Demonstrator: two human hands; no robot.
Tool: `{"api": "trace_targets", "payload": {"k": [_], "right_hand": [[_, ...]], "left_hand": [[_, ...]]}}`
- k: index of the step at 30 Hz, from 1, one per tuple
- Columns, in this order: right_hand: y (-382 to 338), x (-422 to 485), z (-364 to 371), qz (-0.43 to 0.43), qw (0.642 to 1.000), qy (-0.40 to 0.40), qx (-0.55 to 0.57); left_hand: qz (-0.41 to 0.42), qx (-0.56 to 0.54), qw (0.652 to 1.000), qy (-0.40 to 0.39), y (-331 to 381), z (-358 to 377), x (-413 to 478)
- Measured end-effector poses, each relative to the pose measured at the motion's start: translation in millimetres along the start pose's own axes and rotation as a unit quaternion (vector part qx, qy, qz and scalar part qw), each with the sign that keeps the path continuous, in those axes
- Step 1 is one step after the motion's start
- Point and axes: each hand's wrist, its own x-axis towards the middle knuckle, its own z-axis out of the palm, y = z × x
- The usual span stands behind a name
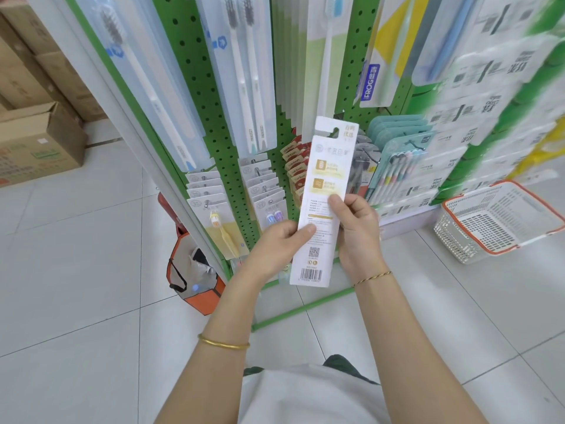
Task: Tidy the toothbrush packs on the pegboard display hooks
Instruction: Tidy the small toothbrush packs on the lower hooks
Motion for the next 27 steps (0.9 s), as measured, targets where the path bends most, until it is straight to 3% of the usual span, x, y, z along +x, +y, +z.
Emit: {"api": "trace_targets", "payload": {"k": [9, 16, 27], "right_hand": [[6.0, -3.3, -7.6, 0.082, 0.981, -0.168, -0.047], [18.0, -2.3, -13.0, 0.144, 0.956, -0.251, -0.046], [20.6, 0.1, -7.9, 0.134, 0.951, -0.277, -0.016]], "left_hand": [[0.127, -0.128, 0.965, 0.192, 16.3, -14.2, 4.9], [0.105, -0.178, 0.964, 0.169, 10.8, -19.3, 6.7], [0.058, -0.241, 0.962, 0.111, 15.1, -13.6, 11.0]]}}
